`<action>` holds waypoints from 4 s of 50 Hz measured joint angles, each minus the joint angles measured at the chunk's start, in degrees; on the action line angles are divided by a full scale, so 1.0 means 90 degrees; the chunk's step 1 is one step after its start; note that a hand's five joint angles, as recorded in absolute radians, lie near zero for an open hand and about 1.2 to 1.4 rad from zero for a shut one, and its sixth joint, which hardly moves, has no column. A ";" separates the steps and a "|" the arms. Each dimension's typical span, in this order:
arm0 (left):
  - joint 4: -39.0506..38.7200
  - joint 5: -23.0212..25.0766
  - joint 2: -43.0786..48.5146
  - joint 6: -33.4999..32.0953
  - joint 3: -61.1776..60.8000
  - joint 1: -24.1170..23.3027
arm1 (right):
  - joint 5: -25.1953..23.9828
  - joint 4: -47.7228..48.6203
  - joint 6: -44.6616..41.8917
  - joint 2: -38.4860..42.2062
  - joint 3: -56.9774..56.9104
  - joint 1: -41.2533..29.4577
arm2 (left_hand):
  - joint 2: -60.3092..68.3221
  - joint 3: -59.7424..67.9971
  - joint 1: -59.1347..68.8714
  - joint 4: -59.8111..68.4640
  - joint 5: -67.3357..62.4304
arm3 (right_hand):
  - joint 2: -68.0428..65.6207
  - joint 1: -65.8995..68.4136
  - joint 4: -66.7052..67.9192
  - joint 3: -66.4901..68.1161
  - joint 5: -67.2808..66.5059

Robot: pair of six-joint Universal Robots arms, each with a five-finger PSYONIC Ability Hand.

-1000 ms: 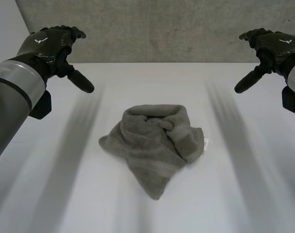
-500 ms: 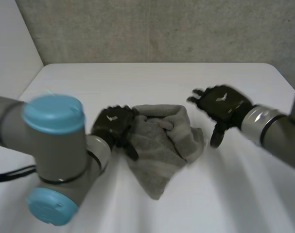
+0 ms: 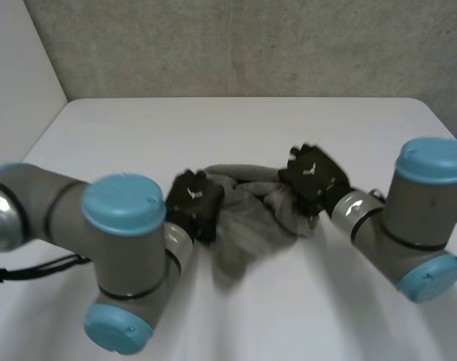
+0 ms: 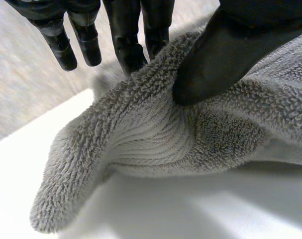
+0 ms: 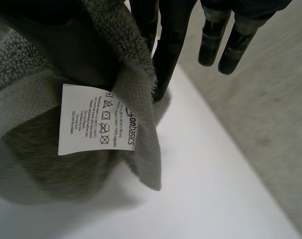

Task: Fold the towel.

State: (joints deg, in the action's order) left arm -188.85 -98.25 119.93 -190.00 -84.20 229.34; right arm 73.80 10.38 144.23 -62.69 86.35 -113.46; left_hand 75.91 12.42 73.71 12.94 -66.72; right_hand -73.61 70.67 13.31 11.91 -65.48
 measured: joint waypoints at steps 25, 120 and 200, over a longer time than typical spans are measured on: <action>0.1323 0.3092 -0.2129 -0.0190 -0.0035 0.2039 | -0.3009 -0.3514 -0.1906 -0.1314 -0.0989 0.2082 | 0.0001 0.0000 0.0145 0.0000 -0.0031 | -0.0045 0.0001 0.0000 -0.0001 0.0000; -0.1299 -0.1032 0.0088 -0.1028 0.0119 -0.0357 | 0.0214 0.0049 -0.1907 -0.0342 0.0504 0.0758 | -0.0036 0.0000 0.0145 0.0000 0.0148 | -0.0121 0.0115 -0.0001 0.0000 0.0004; -0.3401 0.4980 -0.1385 -0.0186 -0.2799 0.3509 | -0.4571 0.0389 0.1666 0.0107 -0.0160 0.2424 | -0.3126 0.0000 -0.2881 0.0000 0.3189 | 0.0638 -0.0209 -0.0001 -0.0001 0.0773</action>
State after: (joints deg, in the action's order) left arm -219.46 -53.43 107.47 -191.68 -109.39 260.92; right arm 32.67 13.88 159.23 -61.73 84.91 -91.65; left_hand 47.78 12.42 47.78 12.94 -38.02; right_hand -67.86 68.79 13.31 11.90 -58.52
